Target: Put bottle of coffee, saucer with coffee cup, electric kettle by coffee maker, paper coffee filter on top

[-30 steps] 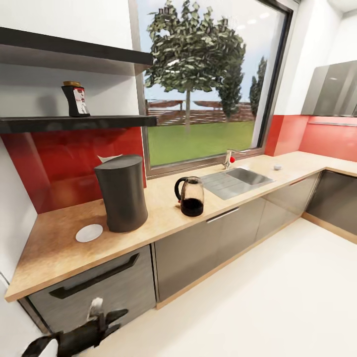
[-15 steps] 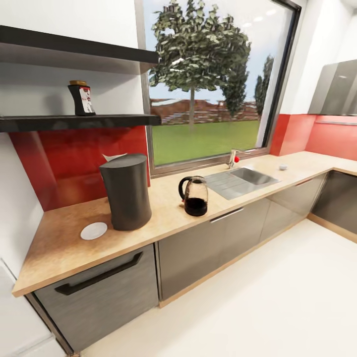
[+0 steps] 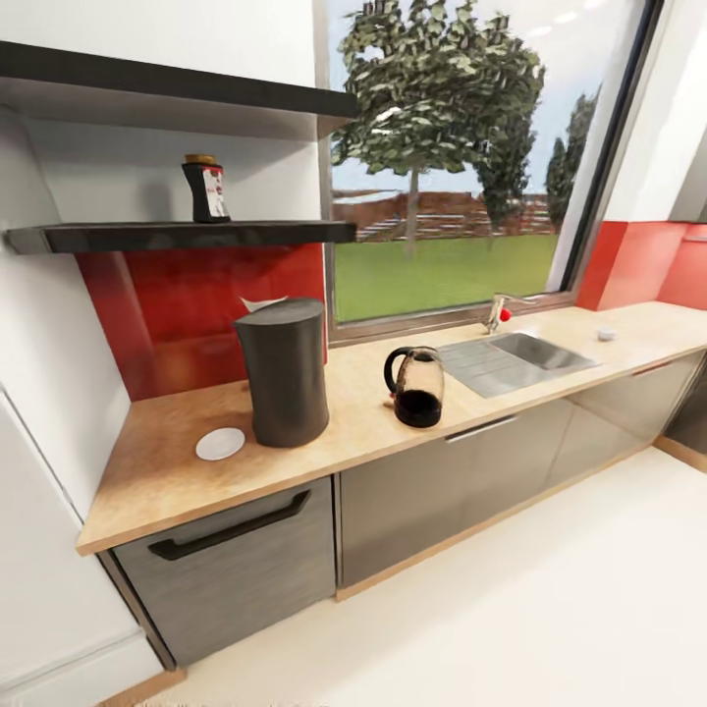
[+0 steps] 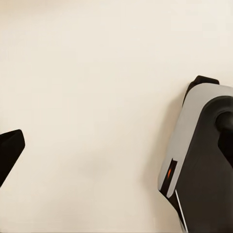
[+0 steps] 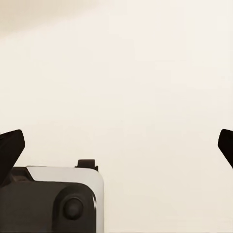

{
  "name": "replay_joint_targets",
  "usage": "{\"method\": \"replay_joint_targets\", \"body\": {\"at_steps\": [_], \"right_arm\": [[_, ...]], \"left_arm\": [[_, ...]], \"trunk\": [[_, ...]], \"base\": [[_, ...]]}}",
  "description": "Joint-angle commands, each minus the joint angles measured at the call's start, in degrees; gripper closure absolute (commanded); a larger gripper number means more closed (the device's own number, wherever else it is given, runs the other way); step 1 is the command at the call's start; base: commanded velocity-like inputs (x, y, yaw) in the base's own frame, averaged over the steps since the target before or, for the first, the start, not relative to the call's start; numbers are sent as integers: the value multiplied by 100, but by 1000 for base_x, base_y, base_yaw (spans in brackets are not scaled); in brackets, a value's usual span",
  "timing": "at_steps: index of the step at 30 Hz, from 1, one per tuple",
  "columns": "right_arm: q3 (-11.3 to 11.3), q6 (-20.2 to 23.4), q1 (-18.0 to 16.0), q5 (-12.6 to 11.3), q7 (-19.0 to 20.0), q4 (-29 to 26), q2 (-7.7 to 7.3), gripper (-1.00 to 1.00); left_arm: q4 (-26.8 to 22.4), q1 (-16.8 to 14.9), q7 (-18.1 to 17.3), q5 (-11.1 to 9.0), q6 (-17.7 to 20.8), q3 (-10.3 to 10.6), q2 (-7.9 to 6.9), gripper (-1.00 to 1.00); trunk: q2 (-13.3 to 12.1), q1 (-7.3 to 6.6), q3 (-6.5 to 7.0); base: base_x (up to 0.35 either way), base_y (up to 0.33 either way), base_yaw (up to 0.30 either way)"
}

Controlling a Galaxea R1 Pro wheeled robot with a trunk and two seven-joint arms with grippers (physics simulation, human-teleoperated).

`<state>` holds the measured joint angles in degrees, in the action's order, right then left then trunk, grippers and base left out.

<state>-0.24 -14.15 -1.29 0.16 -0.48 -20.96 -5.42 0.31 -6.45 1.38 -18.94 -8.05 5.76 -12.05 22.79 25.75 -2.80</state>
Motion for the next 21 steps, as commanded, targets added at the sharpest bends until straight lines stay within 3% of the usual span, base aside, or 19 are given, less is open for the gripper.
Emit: {"method": "replay_joint_targets", "body": {"at_steps": [1,14,21], "right_arm": [[-2,-17,-3,-1,-5,-4,-1,-100],[-3,-16,-3,2,-4,-19,-2,-100],[1,-10,-2,5,-4,-28,-8,-100]], "left_arm": [[4,-6,13,-33,-16,48,4,-100],[-5,-6,11,-14,-25,48,129,-100],[8,-3,36,-14,-17,48,125,-100]], "trunk": [[13,3,-17],[13,3,-50],[13,3,-62]], "base": [[0,0,260],[0,0,273],[0,0,275]]}}
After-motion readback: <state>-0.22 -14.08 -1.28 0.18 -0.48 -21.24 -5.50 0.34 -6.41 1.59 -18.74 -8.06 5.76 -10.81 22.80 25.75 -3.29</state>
